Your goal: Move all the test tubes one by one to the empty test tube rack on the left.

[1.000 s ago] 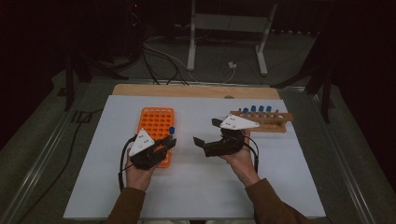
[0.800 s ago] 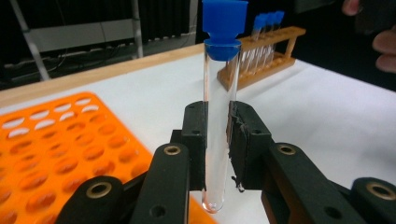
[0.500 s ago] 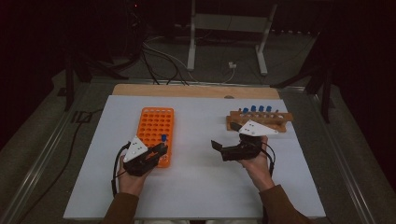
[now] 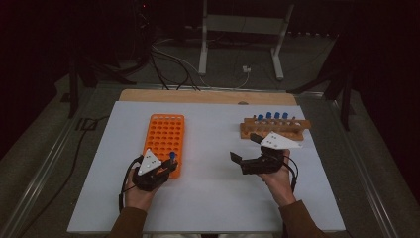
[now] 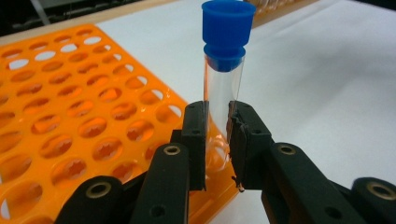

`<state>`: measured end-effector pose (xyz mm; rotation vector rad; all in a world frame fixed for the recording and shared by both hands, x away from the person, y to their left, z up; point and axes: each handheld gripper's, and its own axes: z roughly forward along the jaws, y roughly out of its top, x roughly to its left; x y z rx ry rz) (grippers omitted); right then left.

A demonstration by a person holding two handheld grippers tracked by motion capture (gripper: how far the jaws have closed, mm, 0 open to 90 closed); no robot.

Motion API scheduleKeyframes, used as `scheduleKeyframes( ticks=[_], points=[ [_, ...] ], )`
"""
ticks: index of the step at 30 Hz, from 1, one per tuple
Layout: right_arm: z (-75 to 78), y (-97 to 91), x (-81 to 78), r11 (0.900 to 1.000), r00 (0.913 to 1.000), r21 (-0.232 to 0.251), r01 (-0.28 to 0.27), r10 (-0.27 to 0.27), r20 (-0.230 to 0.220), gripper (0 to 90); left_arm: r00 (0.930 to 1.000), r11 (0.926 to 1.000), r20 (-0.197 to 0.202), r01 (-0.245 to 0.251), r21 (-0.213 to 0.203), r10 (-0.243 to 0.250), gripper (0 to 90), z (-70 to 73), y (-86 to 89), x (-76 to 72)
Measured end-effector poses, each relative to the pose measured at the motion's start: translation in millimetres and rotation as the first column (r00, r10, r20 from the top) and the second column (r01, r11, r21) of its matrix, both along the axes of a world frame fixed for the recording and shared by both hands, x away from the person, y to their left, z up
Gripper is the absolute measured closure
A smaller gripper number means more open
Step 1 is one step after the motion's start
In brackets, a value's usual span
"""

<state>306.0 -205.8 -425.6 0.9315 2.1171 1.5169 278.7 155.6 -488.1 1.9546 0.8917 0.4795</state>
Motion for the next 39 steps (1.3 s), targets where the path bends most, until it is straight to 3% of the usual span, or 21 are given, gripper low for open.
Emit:
scheduleKeyframes(
  ticks=[10,25,28,33,39],
  points=[
    [-1.9,-0.5,0.0,1.0,1.0,0.003,0.0,0.0,-0.004,1.3,0.9996,0.9995,-0.028,-0.001,0.032,0.002,78.2,-5.7,-2.1,0.7],
    [-4.5,0.4,0.6,1.0,1.0,0.002,0.004,-0.004,-0.007,1.4,1.0,0.9988,-0.006,-0.006,0.049,0.007,78.1,-7.6,-4.5,-2.2],
    [-4.6,0.7,0.6,1.0,1.0,0.001,0.004,-0.004,-0.006,1.4,0.9999,0.9994,-0.009,-0.005,0.033,0.005,77.2,-7.9,-3.2,-2.1],
    [-4.3,-0.6,0.9,1.0,1.0,0.0,0.009,-0.009,-0.004,1.3,0.9999,0.9999,0.01,-0.011,0.011,0.011,63.8,-6.3,-0.7,-3.7],
    [-4.3,-1.2,1.5,0.9999,0.9999,0.0,0.014,-0.014,-0.004,1.3,0.9989,0.9961,0.025,-0.038,-0.08,0.04,51.8,2.9,12.5,-7.3]
  ],
)
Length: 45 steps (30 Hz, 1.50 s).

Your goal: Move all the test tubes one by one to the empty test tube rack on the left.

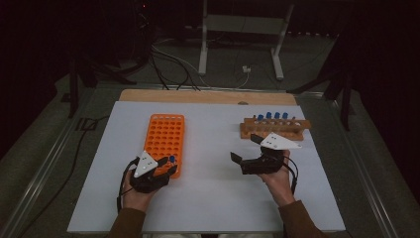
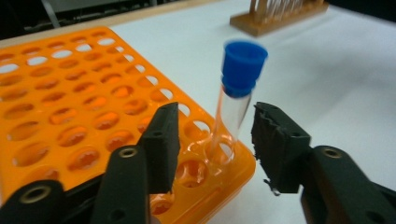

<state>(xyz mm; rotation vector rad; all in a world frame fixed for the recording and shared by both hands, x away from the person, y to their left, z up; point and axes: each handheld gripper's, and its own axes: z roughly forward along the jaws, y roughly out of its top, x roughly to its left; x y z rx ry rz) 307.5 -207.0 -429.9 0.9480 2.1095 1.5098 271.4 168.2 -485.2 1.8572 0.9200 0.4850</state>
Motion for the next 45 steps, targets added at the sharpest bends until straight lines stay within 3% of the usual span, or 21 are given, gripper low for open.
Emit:
scheduleKeyframes(
  ticks=[2,5,10,15,24,32,38,45],
  points=[
    [0.1,-0.4,0.5,1.0,1.0,-0.001,0.004,-0.004,0.0,1.3,1.0,0.9993,0.004,0.004,-0.038,-0.003,51.0,3.7,5.6,-1.5],
    [-0.2,-1.3,1.7,1.0,1.0,-0.002,0.008,-0.008,-0.001,1.3,0.9997,0.9979,0.02,-0.009,-0.064,0.011,39.6,9.8,11.8,-5.3],
    [0.1,-4.5,4.6,0.9997,0.9998,-0.008,0.022,-0.022,-0.003,1.3,0.9964,0.9935,0.042,-0.07,-0.09,0.074,18.6,15.4,23.8,-10.2],
    [1.9,-9.3,6.5,0.9989,0.999,-0.014,0.045,-0.045,0.001,1.3,0.987,0.9824,0.048,-0.147,-0.115,0.154,1.3,18.8,38.0,-10.7],
    [9.0,-28.1,18.1,0.9936,0.994,-0.026,0.11,-0.11,0.003,1.3,0.9704,0.9687,0.079,-0.218,-0.119,0.228,0.5,21.5,55.7,-17.1],
    [16.1,-52.0,33.9,0.982,0.9838,-0.059,0.179,-0.179,0.012,1.3,0.9637,0.9621,0.082,-0.243,-0.123,0.254,0.5,21.9,61.9,-19.7],
    [18.4,-74.4,47.7,0.9669,0.9694,-0.069,0.246,-0.245,0.014,1.3,0.9601,0.9579,0.078,-0.258,-0.126,0.269,0.5,20.6,63.3,-19.4],
    [19.4,-105.1,66.3,0.9403,0.9428,-0.07,0.333,-0.333,0.006,4.1,0.9592,0.958,0.076,-0.263,-0.114,0.272,0.6,19.3,62.5,-18.4]
  ],
)
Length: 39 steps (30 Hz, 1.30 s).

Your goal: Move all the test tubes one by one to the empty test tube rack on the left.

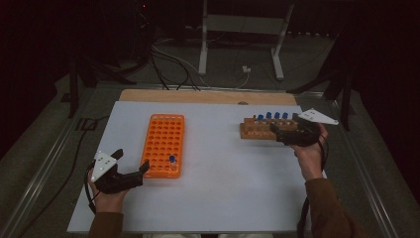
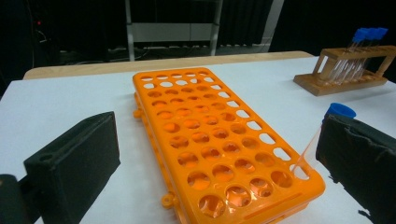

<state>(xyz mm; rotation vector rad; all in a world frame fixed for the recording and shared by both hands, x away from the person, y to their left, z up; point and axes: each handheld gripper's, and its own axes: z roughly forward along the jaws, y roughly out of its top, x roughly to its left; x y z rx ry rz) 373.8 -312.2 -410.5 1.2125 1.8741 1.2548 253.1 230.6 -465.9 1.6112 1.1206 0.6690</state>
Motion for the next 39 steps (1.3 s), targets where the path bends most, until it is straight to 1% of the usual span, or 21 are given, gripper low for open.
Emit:
scheduleKeyframes(
  ticks=[2,5,7,10,12,15,18,21,24,26,29,30,34,39],
  points=[
    [-0.9,-7.8,5.8,0.9997,0.9997,0.0,0.023,-0.023,-0.008,5.6,1.0,1.0,-0.005,-0.004,0.001,0.004,0.5,-0.9,-0.6,0.6],
    [-3.9,-18.3,14.9,0.9985,0.998,0.005,0.054,-0.054,-0.033,9.2,1.0,1.0,-0.008,-0.002,0.004,0.002,0.6,-1.8,-1.3,1.0],
    [-6.1,-23.6,19.7,0.9973,0.9965,-0.001,0.074,-0.074,-0.039,11.8,1.0,1.0,-0.007,-0.003,0.006,0.003,0.6,-1.8,-1.5,1.1],
    [-11.6,-30.7,26.9,0.995,0.9933,0.004,0.1,-0.099,-0.059,16.4,0.9999,1.0,-0.008,-0.008,0.005,0.008,0.6,-2.1,-1.0,1.2],
    [-17.1,-34.5,31.4,0.9947,0.9918,0.02,0.101,-0.099,-0.08,23.8,0.9999,0.9999,-0.01,-0.012,0.003,0.012,0.6,-2.5,-0.4,1.4],
    [-26.5,-35.6,37.3,0.9932,0.9889,0.013,0.116,-0.114,-0.095,39.3,0.9999,0.9999,-0.011,-0.013,0.002,0.013,0.6,-3.0,0.0,1.5],
    [-33.6,-34.0,41.3,0.9934,0.9887,0.015,0.113,-0.111,-0.101,49.0,0.9999,0.9999,-0.01,-0.014,0.004,0.014,0.6,-3.0,-0.2,1.3],
    [-37.4,-30.4,44.1,0.9935,0.9889,-0.001,0.114,-0.114,-0.096,56.9,0.9998,0.9999,-0.01,-0.015,0.001,0.015,0.6,-3.5,-0.2,1.5],
    [-40.6,-27.8,47.0,0.9931,0.9882,-0.015,0.116,-0.117,-0.098,62.3,0.9998,0.9999,-0.009,-0.016,0.0,0.016,0.5,-3.7,-0.1,1.3],
    [-42.9,-27.2,48.2,0.9931,0.9878,-0.01,0.117,-0.117,-0.103,64.6,0.9998,0.9999,-0.009,-0.016,0.0,0.016,0.6,-3.6,0.2,1.3],
    [-46.7,-26.4,49.8,0.9921,0.9861,-0.015,0.124,-0.125,-0.109,67.1,0.9998,0.9998,-0.009,-0.018,-0.002,0.017,0.6,-3.7,0.4,1.1],
    [-48.0,-26.5,50.4,0.9916,0.9855,-0.021,0.128,-0.13,-0.11,67.9,0.9998,0.9998,-0.009,-0.017,-0.001,0.017,0.6,-3.8,0.3,1.2],
    [-51.2,-26.3,51.6,0.99,0.9841,-0.014,0.14,-0.141,-0.108,70.7,0.9998,0.9998,-0.01,-0.017,-0.004,0.017,0.5,-4.3,-0.4,1.2],
    [-53.5,-22.9,51.9,0.9899,0.9844,-0.028,0.139,-0.141,-0.106,73.6,0.9998,0.9999,-0.011,-0.016,-0.004,0.016,0.6,-4.4,-0.6,1.1]
  ],
)
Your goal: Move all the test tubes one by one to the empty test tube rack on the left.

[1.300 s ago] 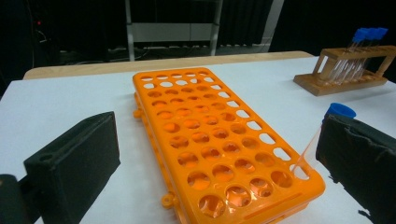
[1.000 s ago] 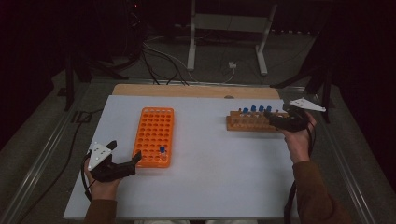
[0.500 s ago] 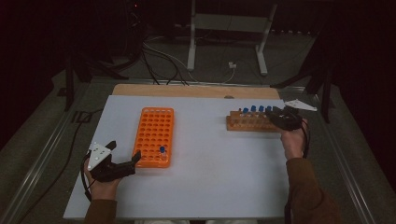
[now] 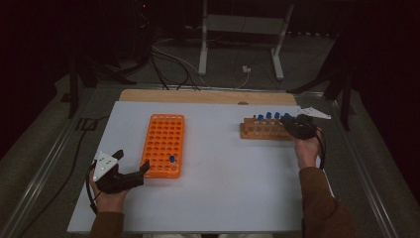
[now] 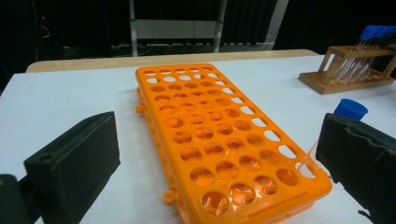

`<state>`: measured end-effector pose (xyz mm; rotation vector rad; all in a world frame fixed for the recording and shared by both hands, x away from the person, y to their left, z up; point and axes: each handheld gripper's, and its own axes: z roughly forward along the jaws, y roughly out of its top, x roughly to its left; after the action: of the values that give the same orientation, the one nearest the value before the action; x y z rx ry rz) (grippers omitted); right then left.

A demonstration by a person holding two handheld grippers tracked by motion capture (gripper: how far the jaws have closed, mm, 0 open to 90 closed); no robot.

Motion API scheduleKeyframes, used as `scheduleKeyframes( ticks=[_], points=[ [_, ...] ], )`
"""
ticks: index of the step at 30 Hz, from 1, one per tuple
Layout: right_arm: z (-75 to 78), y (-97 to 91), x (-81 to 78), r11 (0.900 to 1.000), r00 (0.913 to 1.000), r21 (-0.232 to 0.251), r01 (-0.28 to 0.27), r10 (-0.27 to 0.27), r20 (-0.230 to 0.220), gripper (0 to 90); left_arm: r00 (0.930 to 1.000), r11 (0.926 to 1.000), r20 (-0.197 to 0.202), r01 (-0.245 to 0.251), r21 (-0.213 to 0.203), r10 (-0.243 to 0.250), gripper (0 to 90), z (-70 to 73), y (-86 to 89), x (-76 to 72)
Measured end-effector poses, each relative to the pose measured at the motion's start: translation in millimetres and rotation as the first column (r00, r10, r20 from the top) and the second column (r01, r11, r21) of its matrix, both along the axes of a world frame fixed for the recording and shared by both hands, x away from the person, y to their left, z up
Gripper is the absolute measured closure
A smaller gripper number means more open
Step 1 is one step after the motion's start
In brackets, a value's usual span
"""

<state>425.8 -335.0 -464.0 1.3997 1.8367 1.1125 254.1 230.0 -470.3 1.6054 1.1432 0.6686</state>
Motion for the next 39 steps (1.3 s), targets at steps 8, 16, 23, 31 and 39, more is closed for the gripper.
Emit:
scheduleKeyframes(
  ticks=[8,16,23,31,39],
  points=[
    [-3.2,7.8,-2.1,0.9997,0.9999,-0.023,0.001,0.0,0.015,76.2,1.0,1.0,0.001,0.0,-0.002,0.0,0.6,0.0,0.2,0.0],
    [-3.0,8.9,-2.8,0.9996,0.9999,-0.028,0.005,-0.005,0.015,76.5,1.0,1.0,-0.002,0.001,-0.001,-0.001,0.6,-0.7,-1.1,0.0],
    [-2.8,7.3,-2.3,0.9998,0.9998,-0.012,0.017,-0.017,0.009,76.6,1.0,1.0,-0.004,0.002,-0.001,-0.002,0.6,-1.1,-1.7,0.5],
    [-0.3,7.5,-3.3,0.9999,0.9998,-0.01,0.012,-0.012,0.013,76.6,1.0,1.0,-0.006,0.002,0.002,-0.002,0.6,-1.3,-1.9,0.7],
    [5.3,6.5,-4.3,0.9998,0.9995,-0.011,0.015,-0.015,0.028,76.7,1.0,1.0,-0.008,0.001,0.004,-0.001,0.6,-1.4,-1.7,0.9]
  ],
)
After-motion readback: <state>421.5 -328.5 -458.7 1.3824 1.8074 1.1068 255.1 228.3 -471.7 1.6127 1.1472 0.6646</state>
